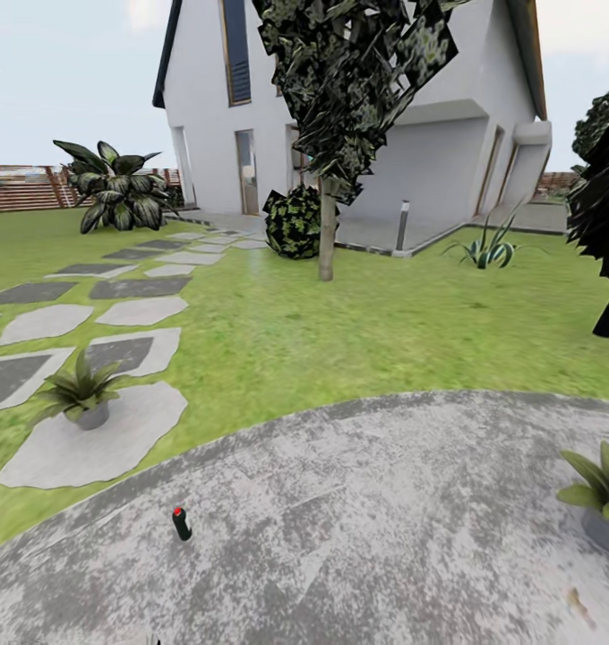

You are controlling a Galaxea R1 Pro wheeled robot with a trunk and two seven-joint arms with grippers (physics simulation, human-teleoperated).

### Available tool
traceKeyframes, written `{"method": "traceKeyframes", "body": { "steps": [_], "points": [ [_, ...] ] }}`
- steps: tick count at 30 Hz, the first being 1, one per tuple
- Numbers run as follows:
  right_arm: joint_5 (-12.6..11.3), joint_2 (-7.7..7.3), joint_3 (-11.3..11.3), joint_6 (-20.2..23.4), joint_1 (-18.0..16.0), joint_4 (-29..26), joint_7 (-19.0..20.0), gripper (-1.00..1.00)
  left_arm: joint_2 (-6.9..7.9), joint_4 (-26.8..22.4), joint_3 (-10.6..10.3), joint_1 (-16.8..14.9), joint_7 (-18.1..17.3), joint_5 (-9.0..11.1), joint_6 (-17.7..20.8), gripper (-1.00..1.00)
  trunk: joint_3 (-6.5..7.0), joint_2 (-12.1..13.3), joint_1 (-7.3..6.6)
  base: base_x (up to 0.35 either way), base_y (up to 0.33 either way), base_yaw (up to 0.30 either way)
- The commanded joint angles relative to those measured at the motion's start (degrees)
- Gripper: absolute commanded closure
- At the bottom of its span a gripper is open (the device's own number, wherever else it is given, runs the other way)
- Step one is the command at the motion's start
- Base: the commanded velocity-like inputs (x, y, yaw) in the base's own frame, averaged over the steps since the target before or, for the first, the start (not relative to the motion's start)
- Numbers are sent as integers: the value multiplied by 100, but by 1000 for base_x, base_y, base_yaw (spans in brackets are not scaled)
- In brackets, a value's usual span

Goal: Pick up the pesticide atomizer in the garden and spray insectifuge to fully cover both potted plants in the garden.

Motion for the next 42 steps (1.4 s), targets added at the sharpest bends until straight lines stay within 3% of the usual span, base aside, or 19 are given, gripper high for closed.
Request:
{"method": "traceKeyframes", "body": {
  "steps": [1,19,42],
  "points": [
    [1,1,-2,-17,-1,3,-3,-100,1,6,-17,-4,-3,54,-21,-100,-5,-2,0,147,-218,278],
    [1,0,-2,-17,-3,7,-3,-100,1,6,-10,-4,-3,54,-15,-100,-5,-2,0,147,-150,278],
    [1,1,-2,-17,-4,5,-3,-100,0,6,-17,-4,-17,63,-15,-100,-5,-2,0,29,-8,278]
  ]
}}
